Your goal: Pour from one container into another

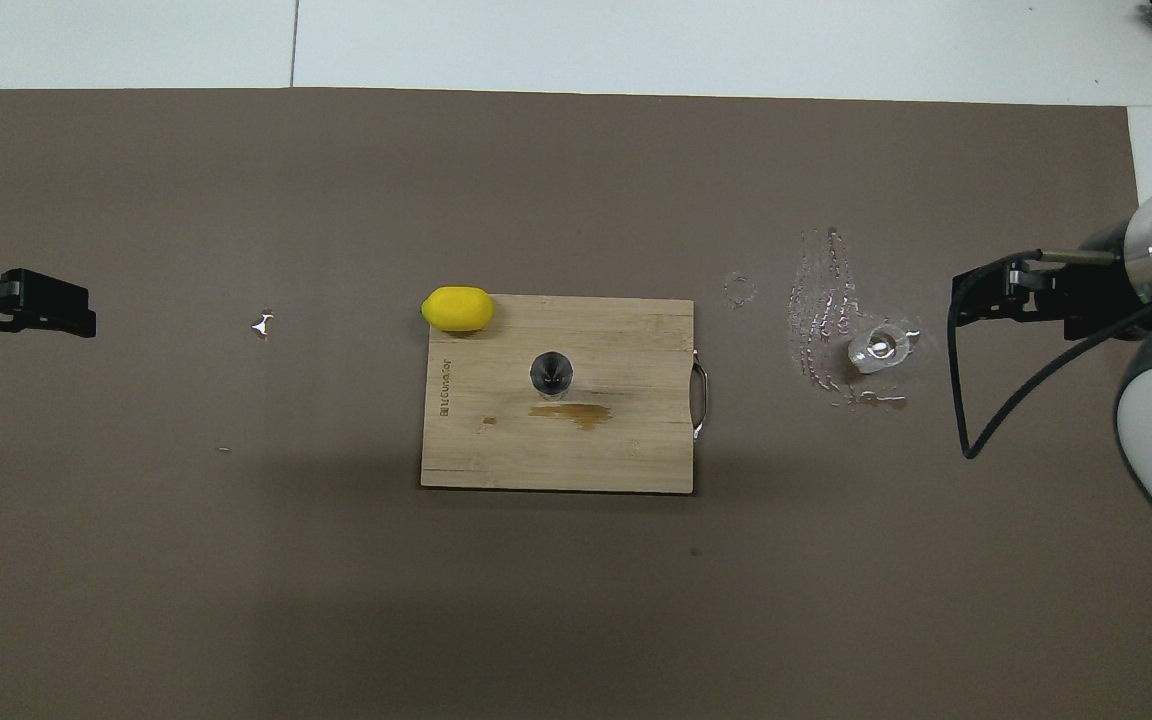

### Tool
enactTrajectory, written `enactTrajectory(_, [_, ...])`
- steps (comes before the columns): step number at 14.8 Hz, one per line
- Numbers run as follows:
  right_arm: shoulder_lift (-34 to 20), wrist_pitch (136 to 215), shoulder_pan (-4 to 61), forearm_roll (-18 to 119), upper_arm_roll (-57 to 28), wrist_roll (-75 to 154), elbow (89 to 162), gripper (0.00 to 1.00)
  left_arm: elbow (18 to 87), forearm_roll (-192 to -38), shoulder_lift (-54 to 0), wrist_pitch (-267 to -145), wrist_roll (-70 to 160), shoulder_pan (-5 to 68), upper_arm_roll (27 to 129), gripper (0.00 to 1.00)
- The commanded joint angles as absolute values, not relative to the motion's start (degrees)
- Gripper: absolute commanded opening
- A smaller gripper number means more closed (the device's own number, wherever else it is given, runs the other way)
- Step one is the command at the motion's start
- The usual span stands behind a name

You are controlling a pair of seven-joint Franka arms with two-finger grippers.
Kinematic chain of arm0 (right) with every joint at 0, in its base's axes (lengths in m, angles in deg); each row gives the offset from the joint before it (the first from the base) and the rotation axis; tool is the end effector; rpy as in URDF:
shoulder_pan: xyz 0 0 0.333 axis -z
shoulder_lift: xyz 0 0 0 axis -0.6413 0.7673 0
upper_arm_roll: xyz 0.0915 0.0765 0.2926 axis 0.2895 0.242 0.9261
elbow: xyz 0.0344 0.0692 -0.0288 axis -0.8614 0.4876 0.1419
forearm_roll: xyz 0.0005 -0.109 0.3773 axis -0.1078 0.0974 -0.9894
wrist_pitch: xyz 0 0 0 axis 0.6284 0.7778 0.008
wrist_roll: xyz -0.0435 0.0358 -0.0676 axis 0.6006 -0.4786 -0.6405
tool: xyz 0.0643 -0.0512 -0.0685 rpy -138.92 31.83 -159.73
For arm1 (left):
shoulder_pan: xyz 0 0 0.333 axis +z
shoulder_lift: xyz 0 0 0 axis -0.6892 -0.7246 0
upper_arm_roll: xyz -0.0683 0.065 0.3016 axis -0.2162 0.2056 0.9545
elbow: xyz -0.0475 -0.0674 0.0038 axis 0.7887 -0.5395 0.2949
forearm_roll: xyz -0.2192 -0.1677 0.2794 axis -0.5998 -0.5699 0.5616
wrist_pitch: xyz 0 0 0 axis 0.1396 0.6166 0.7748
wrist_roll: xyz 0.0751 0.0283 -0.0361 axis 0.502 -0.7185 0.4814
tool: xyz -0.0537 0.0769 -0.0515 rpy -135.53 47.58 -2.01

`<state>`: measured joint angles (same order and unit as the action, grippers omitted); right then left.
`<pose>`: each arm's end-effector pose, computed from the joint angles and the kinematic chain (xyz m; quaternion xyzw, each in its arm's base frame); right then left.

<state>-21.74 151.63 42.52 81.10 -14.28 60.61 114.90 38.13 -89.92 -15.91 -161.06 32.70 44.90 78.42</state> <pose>0.5587 0.0498 0.6053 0.9974 -0.0714 0.0030 0.0022 0.5503 -0.0148 0.6033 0.9999 0.0153 -0.0009 0.0015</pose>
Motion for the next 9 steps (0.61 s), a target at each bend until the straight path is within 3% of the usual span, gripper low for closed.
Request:
enactTrajectory(1, [-21.7, 151.7, 42.7, 82.7, -13.9, 60.1, 114.7, 1.0, 40.4, -89.2, -14.2, -162.4, 32.9, 45.5, 78.1, 1.0])
enactTrajectory(9, [-22.5, 151.7, 42.6, 82.7, -13.8, 60.5, 116.4, 1.0, 40.3, -89.2, -14.2, -162.4, 32.8, 45.5, 78.1, 1.0])
